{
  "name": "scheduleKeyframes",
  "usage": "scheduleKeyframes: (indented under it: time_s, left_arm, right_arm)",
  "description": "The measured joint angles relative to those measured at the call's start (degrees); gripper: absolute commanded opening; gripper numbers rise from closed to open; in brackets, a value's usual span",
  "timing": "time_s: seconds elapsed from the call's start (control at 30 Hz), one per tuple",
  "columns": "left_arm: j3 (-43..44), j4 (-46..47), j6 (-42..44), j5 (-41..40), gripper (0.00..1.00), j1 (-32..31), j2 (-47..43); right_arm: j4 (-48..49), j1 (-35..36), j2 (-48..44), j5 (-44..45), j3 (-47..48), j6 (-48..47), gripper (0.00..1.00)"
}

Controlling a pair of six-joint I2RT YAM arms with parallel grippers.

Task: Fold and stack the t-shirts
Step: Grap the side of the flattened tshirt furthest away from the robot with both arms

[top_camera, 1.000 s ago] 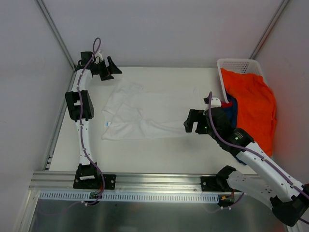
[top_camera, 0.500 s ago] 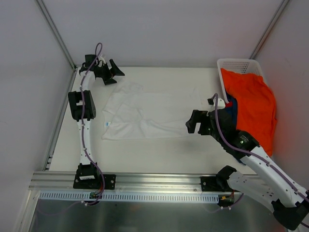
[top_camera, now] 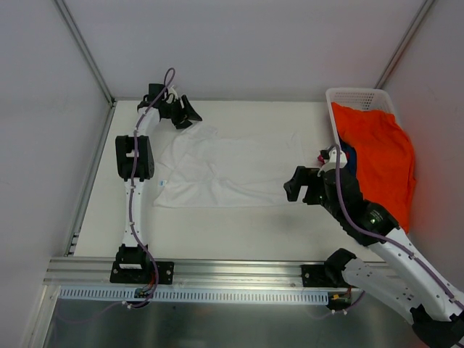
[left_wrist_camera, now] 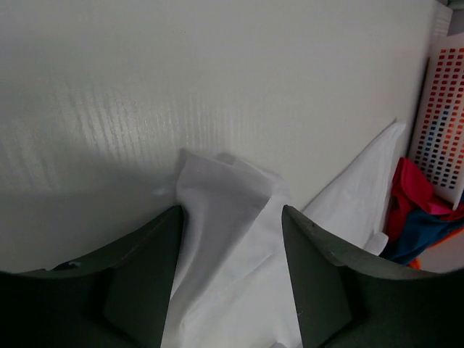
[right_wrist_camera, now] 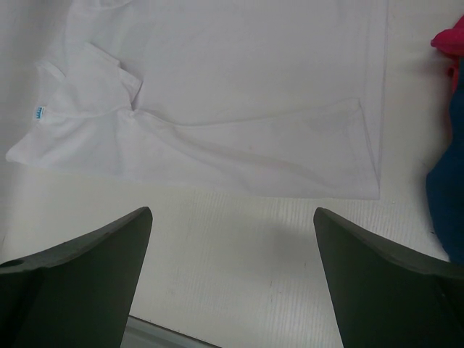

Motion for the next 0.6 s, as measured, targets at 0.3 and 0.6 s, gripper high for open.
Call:
scheduleKeyframes:
  time_s: [0.3,0.6]
  left_arm:
    - [-1.38,-0.50,0.13,-4.20,0.00,0.81,0.00]
    - [-3.32,0.55,0.66,-4.52,0.00,0.79,-0.66]
  right_arm:
    - [-1.64,0.00,-1.42,0.83,-0.02,0.02,0.99]
    - [3.56,-3.98,11.10,0.00,0.98,-2.58,0.99]
